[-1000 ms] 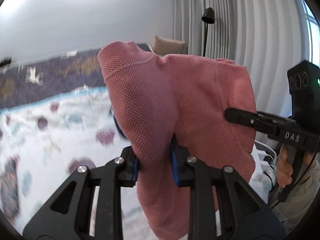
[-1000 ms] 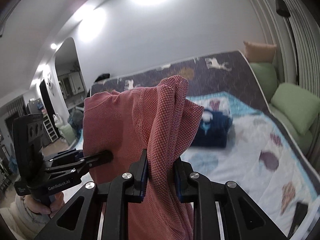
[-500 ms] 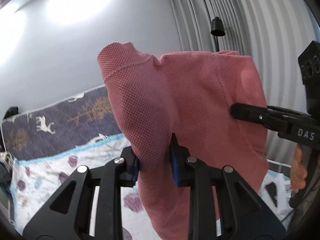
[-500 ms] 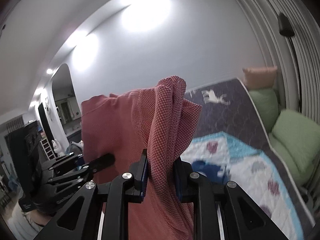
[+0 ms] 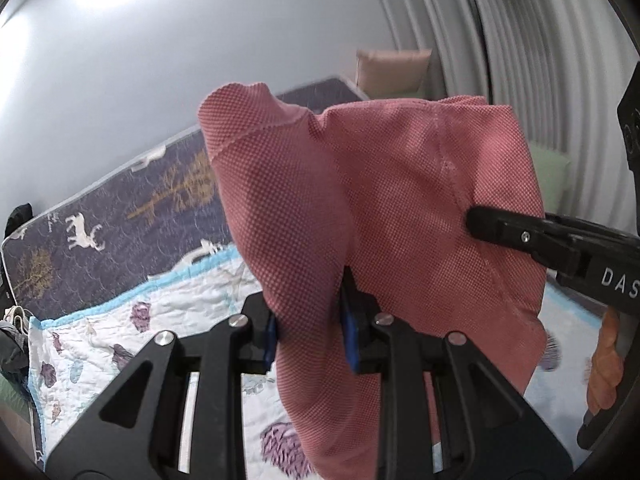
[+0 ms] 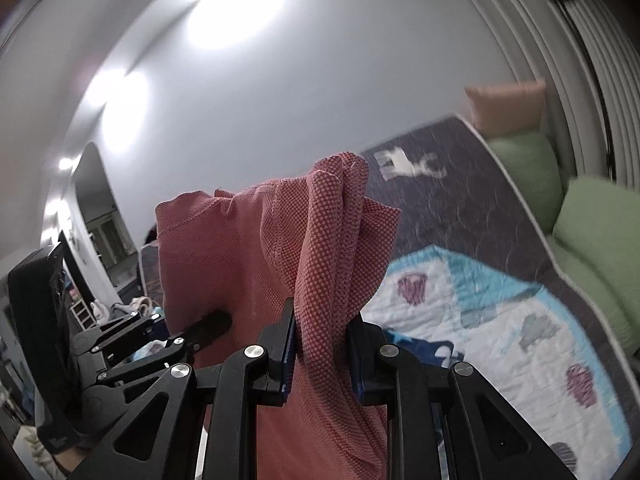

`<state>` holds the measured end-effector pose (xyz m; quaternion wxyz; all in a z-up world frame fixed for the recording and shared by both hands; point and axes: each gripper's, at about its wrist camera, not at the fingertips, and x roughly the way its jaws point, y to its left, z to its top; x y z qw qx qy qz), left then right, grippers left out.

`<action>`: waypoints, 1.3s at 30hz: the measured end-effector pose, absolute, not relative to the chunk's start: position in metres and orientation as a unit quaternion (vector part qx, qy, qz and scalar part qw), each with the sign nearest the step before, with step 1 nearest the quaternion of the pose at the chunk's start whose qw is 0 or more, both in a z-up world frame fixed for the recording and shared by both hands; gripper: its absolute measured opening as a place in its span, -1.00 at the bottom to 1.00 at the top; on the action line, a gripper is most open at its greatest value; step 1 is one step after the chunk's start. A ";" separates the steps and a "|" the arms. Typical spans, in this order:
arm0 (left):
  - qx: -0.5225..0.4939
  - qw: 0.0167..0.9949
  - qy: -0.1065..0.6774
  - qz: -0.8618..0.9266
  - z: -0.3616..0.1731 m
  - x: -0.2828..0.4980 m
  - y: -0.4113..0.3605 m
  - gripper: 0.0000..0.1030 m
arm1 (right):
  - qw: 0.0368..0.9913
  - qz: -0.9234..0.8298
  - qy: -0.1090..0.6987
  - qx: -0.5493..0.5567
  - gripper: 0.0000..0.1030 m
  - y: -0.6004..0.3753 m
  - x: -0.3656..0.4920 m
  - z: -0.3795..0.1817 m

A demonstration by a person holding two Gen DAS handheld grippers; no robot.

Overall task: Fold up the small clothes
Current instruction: 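Lift the folded sweatshirt with both tools and carry it onto the navy fleece, then open both tools to release the sweatshirt on the navy fleece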

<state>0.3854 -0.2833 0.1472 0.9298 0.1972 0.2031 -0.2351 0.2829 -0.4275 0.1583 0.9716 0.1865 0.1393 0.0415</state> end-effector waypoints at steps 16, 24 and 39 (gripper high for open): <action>0.207 0.926 0.275 -0.154 -0.026 0.500 -0.299 -0.20 | 0.931 -0.097 0.305 0.177 0.06 -0.481 0.446 -0.039; 0.149 0.922 0.301 -0.191 0.001 0.451 -0.264 0.21 | 0.939 -0.102 0.282 0.167 0.12 -0.466 0.389 -0.007; 0.125 0.933 0.238 -0.238 0.075 0.224 -0.148 0.81 | 0.975 -0.107 0.179 0.075 0.52 -0.349 0.152 0.062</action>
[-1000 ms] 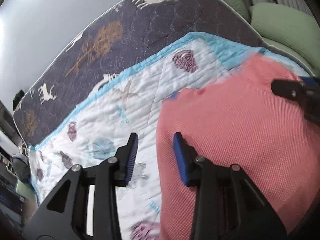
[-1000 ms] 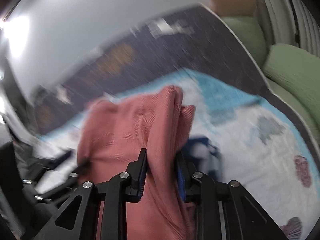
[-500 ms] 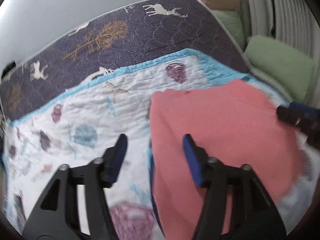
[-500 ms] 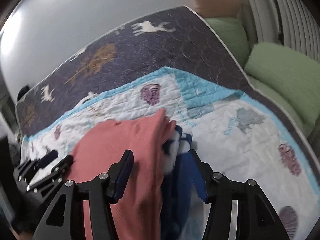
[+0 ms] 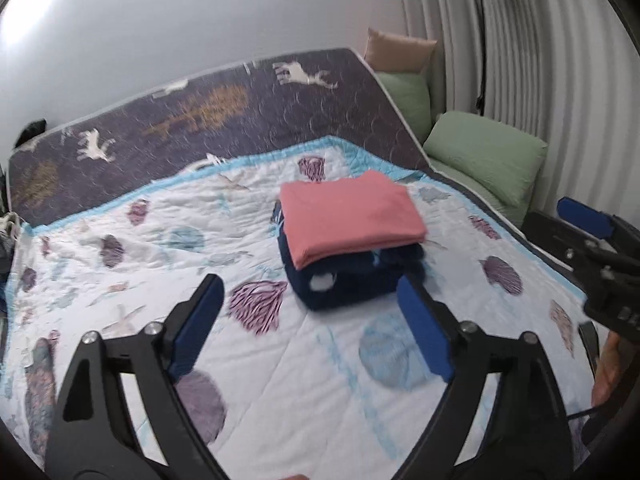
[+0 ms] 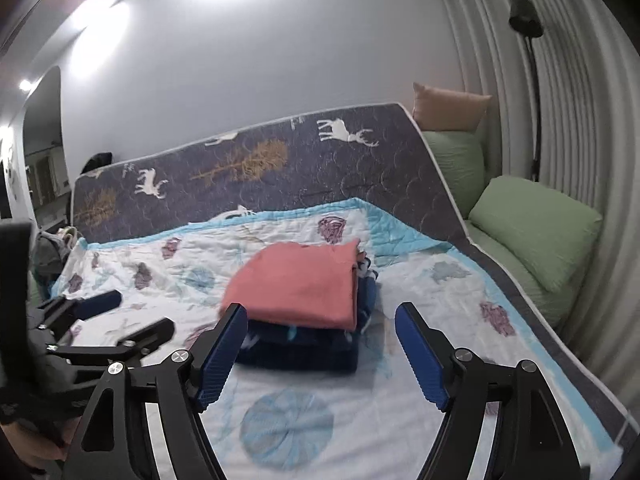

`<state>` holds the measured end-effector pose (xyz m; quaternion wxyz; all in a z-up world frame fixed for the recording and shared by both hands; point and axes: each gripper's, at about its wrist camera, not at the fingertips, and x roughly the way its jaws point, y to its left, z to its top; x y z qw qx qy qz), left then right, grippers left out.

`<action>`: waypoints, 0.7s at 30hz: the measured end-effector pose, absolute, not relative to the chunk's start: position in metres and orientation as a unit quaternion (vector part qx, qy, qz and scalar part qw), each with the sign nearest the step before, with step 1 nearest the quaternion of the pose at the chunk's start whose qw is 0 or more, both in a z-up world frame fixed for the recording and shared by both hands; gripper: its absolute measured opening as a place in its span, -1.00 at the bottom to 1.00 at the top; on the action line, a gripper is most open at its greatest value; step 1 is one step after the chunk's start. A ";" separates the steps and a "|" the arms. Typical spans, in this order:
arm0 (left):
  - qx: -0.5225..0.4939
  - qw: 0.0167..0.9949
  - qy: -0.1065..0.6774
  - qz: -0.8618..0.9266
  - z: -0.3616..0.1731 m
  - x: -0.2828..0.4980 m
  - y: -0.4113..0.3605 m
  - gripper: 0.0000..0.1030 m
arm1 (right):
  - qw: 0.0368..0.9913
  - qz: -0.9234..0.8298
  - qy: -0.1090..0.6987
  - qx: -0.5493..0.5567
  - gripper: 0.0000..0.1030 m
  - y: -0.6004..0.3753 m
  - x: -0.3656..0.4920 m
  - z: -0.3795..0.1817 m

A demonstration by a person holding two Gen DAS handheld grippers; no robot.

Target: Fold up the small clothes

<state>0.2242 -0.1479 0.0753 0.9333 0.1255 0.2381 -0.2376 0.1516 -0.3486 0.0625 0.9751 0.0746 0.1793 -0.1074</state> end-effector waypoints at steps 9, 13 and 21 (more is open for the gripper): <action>0.130 0.946 0.204 -0.217 0.102 0.111 -0.112 0.97 | 0.973 -0.124 0.189 0.046 0.53 -0.285 0.058 0.082; 0.124 0.946 0.206 -0.218 0.103 0.082 -0.098 0.97 | 0.967 -0.145 0.202 0.050 0.55 -0.269 0.027 0.081; 0.117 0.949 0.227 -0.184 0.099 0.055 -0.069 0.97 | 0.960 -0.164 0.219 0.068 0.57 -0.255 -0.024 0.072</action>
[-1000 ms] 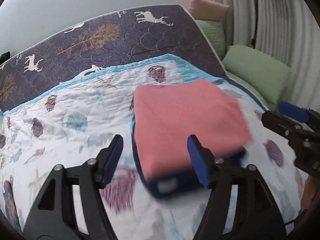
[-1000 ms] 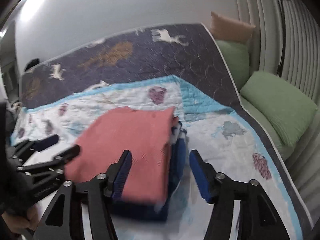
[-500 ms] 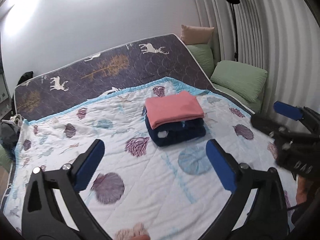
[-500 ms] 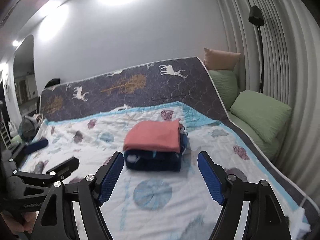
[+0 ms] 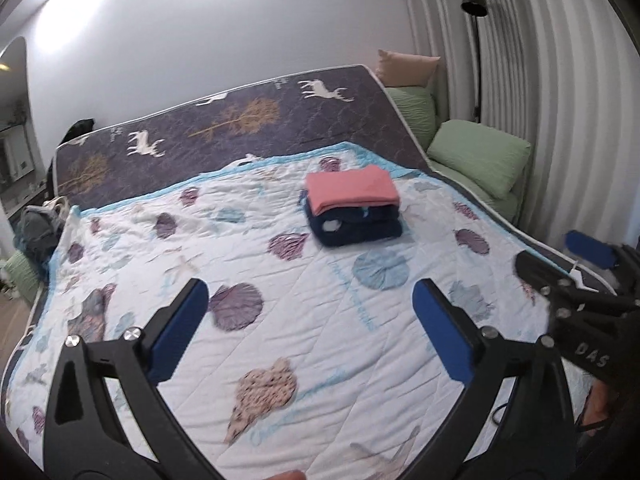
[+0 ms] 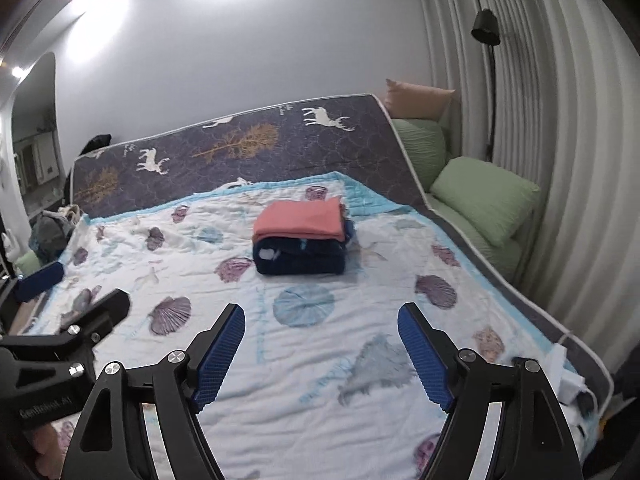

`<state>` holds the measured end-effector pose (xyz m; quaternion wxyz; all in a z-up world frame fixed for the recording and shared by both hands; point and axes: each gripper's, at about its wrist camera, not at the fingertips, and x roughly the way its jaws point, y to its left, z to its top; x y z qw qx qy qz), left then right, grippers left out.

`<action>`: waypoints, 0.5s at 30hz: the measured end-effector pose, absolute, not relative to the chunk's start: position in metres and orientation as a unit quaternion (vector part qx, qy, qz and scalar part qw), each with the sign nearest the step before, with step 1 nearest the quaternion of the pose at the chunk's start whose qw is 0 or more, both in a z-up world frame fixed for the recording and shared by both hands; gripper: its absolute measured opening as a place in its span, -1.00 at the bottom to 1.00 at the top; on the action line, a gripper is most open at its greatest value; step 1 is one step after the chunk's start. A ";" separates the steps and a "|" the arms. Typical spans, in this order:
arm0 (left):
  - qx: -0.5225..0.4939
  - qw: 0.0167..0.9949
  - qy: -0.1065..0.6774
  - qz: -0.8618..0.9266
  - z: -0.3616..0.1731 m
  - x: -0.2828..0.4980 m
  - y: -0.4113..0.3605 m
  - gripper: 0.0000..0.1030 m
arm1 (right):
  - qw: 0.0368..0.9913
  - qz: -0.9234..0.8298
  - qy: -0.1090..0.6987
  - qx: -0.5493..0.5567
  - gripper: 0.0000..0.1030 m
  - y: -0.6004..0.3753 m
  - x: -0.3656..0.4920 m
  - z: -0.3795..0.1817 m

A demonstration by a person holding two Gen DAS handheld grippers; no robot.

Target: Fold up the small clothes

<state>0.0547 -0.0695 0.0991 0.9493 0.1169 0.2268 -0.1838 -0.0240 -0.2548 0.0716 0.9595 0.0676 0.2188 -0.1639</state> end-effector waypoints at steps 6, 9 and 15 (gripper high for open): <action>0.111 0.953 0.223 -0.171 0.097 0.039 -0.047 0.97 | 0.959 -0.174 0.215 0.060 0.59 -0.242 -0.041 0.074; 0.096 0.952 0.231 -0.179 0.098 0.036 -0.037 0.98 | 0.960 -0.170 0.215 0.054 0.59 -0.232 -0.046 0.074; 0.101 0.953 0.221 -0.180 0.099 0.025 -0.032 0.98 | 0.962 -0.163 0.212 0.050 0.60 -0.219 -0.054 0.075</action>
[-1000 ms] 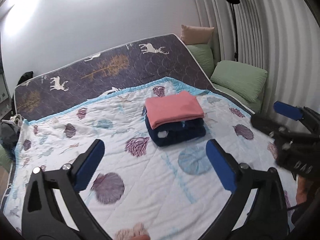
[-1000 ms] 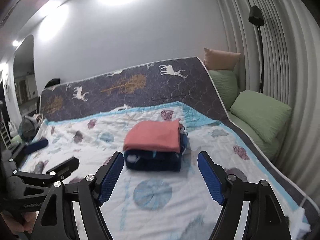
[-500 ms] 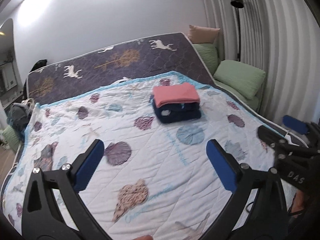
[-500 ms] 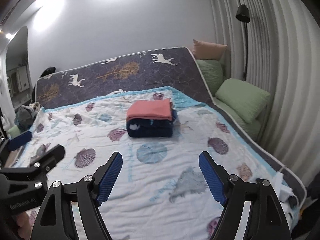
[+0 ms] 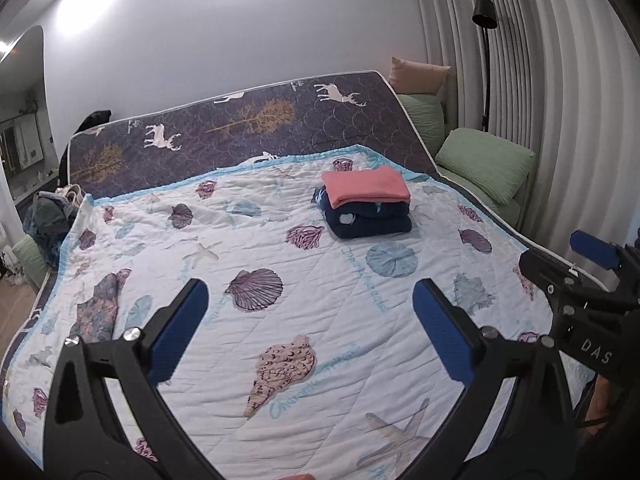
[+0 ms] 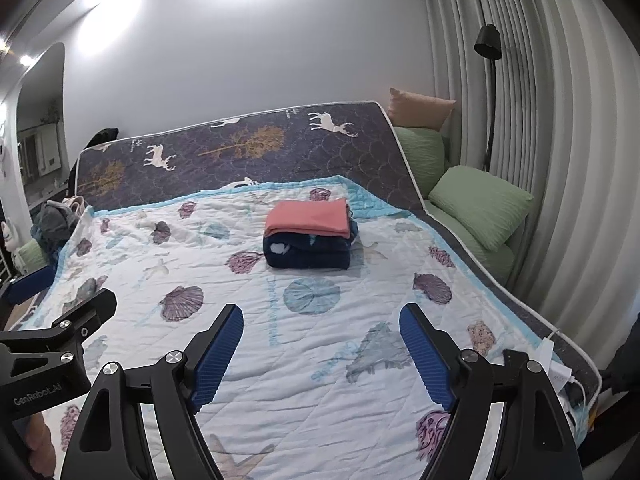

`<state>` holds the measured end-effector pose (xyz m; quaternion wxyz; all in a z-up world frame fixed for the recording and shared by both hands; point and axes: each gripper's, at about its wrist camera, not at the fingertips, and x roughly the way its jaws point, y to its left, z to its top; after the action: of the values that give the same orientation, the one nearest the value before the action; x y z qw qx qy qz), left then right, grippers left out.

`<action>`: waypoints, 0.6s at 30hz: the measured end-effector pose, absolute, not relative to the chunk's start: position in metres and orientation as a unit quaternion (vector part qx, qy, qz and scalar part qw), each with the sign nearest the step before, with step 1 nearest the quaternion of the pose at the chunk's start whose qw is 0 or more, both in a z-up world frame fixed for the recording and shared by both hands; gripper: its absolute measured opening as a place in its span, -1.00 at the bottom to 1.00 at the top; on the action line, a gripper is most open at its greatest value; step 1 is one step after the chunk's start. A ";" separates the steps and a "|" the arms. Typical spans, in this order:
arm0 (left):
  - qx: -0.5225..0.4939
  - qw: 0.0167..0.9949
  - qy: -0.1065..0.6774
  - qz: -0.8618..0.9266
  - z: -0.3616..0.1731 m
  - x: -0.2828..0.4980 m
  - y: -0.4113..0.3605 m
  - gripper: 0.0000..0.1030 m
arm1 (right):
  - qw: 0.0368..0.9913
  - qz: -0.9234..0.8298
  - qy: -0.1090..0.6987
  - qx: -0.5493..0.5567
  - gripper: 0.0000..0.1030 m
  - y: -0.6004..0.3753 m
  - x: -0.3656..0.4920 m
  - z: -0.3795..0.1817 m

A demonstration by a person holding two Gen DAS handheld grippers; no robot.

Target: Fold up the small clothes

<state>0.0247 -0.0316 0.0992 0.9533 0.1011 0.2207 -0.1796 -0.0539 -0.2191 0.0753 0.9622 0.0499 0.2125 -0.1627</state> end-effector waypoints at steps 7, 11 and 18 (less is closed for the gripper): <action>0.110 0.953 0.214 -0.184 0.098 0.014 -0.032 0.98 | 0.962 -0.162 0.212 0.053 0.62 -0.212 -0.061 0.076; 0.108 0.953 0.214 -0.186 0.097 0.012 -0.030 0.98 | 0.963 -0.164 0.209 0.050 0.62 -0.210 -0.064 0.077; 0.107 0.952 0.216 -0.191 0.097 0.009 -0.031 0.98 | 0.963 -0.164 0.208 0.052 0.62 -0.210 -0.066 0.077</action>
<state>0.0092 -0.0307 0.0968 0.9516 0.1067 0.2159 -0.1907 -0.0659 -0.2098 0.0772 0.9631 0.0517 0.2075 -0.1636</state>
